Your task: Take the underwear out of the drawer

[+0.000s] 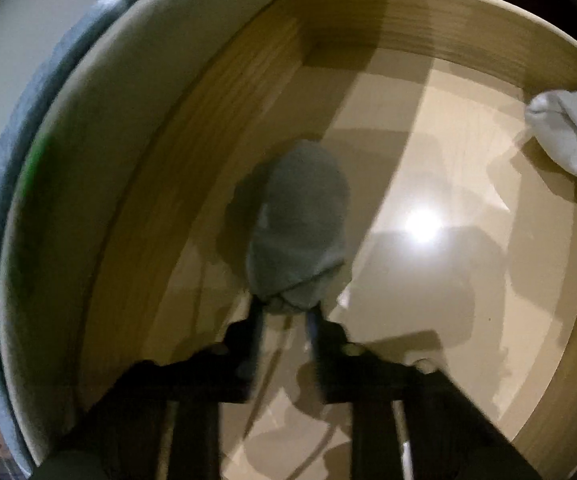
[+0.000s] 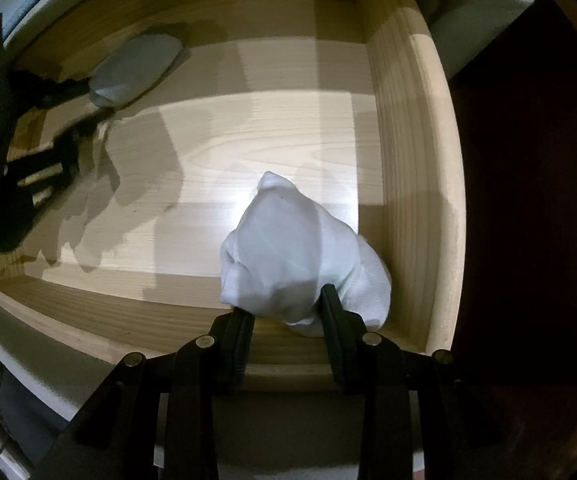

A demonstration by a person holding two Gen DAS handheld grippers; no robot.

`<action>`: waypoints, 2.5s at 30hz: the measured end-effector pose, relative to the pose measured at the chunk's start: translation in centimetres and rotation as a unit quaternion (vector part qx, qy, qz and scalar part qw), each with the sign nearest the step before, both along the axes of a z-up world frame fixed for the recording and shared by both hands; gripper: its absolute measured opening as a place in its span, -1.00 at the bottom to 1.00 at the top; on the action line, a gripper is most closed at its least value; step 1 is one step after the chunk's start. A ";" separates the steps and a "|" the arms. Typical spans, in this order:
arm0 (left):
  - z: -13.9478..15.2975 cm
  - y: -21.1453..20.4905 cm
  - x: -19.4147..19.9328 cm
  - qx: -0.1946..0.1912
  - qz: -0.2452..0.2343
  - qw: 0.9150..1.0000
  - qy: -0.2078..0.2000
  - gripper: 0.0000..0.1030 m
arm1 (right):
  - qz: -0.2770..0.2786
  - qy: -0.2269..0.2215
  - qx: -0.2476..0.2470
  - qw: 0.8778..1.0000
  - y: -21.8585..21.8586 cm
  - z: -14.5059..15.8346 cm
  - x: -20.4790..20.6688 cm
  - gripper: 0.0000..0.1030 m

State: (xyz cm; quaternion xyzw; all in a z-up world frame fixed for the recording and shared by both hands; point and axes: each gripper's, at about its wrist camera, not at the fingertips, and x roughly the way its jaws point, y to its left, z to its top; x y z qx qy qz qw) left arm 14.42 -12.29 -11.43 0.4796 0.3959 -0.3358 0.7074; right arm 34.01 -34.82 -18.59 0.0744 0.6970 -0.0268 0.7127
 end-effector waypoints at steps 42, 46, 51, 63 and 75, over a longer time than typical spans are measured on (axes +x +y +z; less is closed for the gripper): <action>3.0 4.0 -1.9 0.056 0.076 0.989 0.110 -0.92 | -0.003 -0.014 0.009 1.000 -0.7 0.1 -0.7 -0.33; 3.4 4.4 -1.5 0.059 0.134 0.982 0.122 -0.92 | -0.003 -0.013 0.008 1.000 -0.5 0.1 -0.7 -0.33; 3.6 5.6 -0.7 0.051 0.193 0.969 0.146 -0.92 | 0.000 -0.012 0.005 1.000 -0.2 0.1 -0.5 -0.33; 4.2 9.2 -2.6 0.008 0.379 0.899 0.218 -0.92 | 0.018 0.001 0.007 1.000 0.3 0.2 0.4 -0.31; 4.5 10.3 -2.7 -0.024 0.415 0.880 0.230 -0.86 | 0.043 0.014 0.013 0.999 1.1 0.4 2.4 -0.24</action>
